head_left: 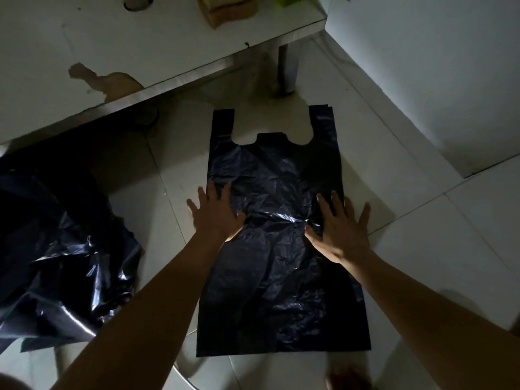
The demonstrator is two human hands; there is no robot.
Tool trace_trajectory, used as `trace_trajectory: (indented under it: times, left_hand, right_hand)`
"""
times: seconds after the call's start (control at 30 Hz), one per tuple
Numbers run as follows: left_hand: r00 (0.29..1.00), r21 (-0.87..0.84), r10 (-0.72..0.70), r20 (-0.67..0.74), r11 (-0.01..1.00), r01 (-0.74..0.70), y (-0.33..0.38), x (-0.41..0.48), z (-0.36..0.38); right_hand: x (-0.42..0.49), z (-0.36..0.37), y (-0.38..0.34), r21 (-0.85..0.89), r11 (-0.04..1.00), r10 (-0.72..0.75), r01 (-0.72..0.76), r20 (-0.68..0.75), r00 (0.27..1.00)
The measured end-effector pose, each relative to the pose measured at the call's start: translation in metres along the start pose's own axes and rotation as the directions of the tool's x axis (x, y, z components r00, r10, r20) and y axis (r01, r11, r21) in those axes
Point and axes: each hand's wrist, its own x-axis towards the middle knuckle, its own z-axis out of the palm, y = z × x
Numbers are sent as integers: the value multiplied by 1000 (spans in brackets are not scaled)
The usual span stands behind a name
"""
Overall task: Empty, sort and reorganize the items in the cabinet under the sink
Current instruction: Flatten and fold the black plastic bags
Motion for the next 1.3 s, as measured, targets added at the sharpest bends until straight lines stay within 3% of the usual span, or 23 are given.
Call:
trace_trajectory:
  times: [0.17,0.27,0.33,0.47,0.63,0.73,0.83,0.97,1.03,1.2,1.3]
  left_hand:
    - [998,4,-65,-9,998,66,9,-3,4]
    - [986,-52,55,-155,997,-64,9,-7,12]
    - [973,-47,140,-186,987,-151,4,-10,23]
    - [988,-51,106,-113,992,-112,-6,-12,42]
    - [957,-110,178,-229,972,-207,-2,-22,42]
    - [948,-44,249,-199,964,-263,-7,-31,56]
    - [959,-37,236,-158,969,-244,-9,-27,60]
    - [949,-11,225,-219,972,-233,0,-34,58]
    - [947,-33,209,-245,974,-223,3,-39,61]
    - [959,-79,186,-213,975,-206,8,-40,57]
    - [968,-131,203,-147,966,-223,8,-38,46]
  right_hand:
    - [-3,9,6,-3,1000,-14,14,-39,999]
    - [-4,15,8,11,998,-67,69,-123,990]
    - [-4,21,12,24,993,-113,115,-77,991]
    - [-2,28,20,23,990,-139,139,10,990]
    - [-11,19,12,34,977,-202,210,-163,966]
    - [-21,31,11,15,944,-327,329,-72,942]
    - [-18,36,16,21,945,-326,326,12,945]
    - [-19,30,9,-22,938,-346,345,-80,935]
    - [-23,34,8,-10,921,-390,390,-44,920]
    - [-17,27,-8,-16,944,-330,330,-47,943]
    - [-20,24,-30,-70,913,-406,401,-84,910]
